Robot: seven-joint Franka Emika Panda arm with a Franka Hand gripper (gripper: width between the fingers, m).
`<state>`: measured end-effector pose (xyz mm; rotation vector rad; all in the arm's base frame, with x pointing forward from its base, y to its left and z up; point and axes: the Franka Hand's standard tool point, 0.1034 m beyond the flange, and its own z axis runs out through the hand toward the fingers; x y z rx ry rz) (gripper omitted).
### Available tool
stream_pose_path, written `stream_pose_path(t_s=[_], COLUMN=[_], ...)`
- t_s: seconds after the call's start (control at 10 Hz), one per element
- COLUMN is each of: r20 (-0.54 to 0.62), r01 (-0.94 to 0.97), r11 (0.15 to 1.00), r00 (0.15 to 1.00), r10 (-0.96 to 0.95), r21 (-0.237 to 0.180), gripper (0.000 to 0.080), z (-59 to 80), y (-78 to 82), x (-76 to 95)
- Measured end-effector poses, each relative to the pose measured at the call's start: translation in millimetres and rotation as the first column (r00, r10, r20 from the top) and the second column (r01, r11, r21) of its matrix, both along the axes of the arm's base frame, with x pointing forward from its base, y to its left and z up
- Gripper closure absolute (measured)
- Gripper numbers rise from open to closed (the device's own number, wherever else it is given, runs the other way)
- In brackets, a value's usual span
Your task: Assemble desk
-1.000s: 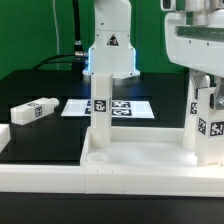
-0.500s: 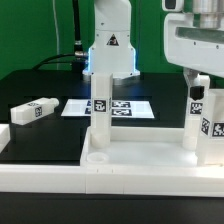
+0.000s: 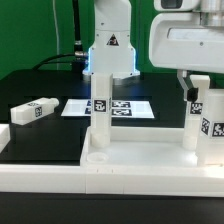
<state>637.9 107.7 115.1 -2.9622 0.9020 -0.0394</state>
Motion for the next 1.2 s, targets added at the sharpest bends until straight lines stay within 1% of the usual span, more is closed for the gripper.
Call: stream_pose_path(t_s=[0.1,0.4,0.7,0.8,0.9,1.1,1.2], r20=[0.006,0.011,0.012,0.013,0.012,0.012,0.012], r01=[-0.115,-0.316,-0.46,-0.521,-0.532,-0.526,-0.521], r11=[0.993,0.948,0.887,0.853,0.846,0.85,0.853], r00=[0.993,0.948,0.888,0.853,0.846,0.85,0.853], r10=[0.115,0.317,0.46,0.522,0.533,0.527,0.522], r21=[-0.008,-0.019,-0.03,-0.035,-0.036,-0.035,-0.034], gripper=[0.0151,0.0151,0.0151,0.0151,0.0151,0.041,0.041], z=[0.8,0.6,0.4,-0.2,-0.9,-0.9,-1.0], y=[0.8,-1.5,-2.0,-3.0,-4.6,-4.9,-4.8], x=[0.8,1.2,1.2,1.2,1.2,1.2,1.2])
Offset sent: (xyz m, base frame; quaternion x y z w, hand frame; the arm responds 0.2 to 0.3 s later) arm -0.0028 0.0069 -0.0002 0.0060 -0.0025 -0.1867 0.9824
